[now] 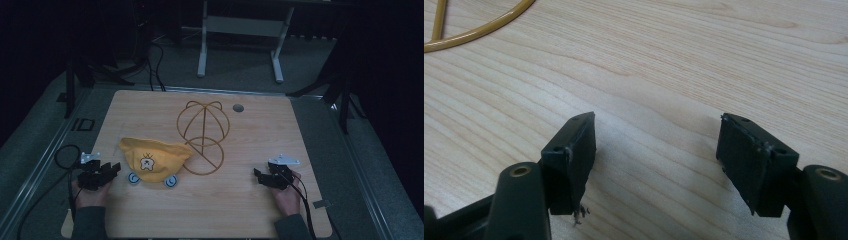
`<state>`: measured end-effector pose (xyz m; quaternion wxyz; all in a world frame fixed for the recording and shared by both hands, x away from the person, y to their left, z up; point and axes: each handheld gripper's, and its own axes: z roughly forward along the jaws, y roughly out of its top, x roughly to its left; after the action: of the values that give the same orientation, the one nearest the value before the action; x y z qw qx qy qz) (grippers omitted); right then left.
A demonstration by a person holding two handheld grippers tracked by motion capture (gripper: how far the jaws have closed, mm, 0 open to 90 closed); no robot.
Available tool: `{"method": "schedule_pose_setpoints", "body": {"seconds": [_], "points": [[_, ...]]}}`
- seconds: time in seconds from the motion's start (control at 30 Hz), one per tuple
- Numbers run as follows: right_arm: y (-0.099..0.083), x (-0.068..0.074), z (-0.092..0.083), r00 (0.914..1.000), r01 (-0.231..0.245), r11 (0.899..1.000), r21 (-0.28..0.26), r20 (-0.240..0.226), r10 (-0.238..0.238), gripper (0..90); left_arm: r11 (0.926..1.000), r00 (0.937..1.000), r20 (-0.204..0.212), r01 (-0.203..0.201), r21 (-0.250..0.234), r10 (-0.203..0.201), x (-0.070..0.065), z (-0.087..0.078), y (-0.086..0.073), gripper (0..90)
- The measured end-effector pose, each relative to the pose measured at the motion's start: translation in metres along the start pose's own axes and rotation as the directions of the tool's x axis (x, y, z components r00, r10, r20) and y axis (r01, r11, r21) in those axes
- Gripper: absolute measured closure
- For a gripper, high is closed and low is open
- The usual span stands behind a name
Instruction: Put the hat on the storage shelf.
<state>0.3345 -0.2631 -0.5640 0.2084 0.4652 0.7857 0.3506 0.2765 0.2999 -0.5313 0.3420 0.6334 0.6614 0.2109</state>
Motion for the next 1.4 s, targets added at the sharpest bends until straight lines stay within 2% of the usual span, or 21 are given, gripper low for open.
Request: {"method": "schedule_pose_setpoints", "body": {"seconds": [0.37, 0.77, 1.4], "points": [[0.0, 0.0, 0.0, 1.0, 0.004, 1.0, 0.001, -0.001, -0.004, 31.1, 0.9993, 0.999, -0.03, -0.034, 0.013, 0.034, -0.004, -0.006, -0.002, 57.1], [0.0, 0.0, 0.0, 1.0, 0.004, 1.0, 0.003, -0.002, -0.004, 30.3, 0.9973, 0.9976, -0.027, -0.063, 0.039, 0.064, -0.004, -0.014, -0.001, 55.8], [0.0, 0.0, 0.0, 1.0, 0.005, 1.0, 0.003, -0.004, -0.005, 29.9, 0.9941, 0.9946, -0.013, -0.103, 0.035, 0.103, -0.014, -0.021, 0.001, 54.9]]}}
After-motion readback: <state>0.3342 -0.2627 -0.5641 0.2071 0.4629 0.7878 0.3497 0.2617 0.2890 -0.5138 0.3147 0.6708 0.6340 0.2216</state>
